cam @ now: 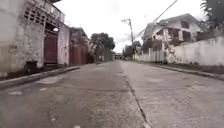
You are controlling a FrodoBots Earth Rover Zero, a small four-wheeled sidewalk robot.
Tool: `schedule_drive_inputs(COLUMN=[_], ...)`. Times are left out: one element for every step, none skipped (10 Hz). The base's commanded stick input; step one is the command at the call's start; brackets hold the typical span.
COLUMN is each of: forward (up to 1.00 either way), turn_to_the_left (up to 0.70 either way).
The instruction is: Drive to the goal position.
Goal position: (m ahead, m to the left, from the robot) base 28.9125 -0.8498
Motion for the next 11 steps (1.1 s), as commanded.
schedule_drive_inputs(forward=[0.70, 0.70, 0.70, 0.70, 0.70, 0.70, 0.70, 0.70, 0.70, 0.70, 0.70], turn_to_the_left=[0.00, 0.00, 0.00, 0.00, 0.00, 0.00, 0.00, 0.00, 0.00, 0.00, 0.00])
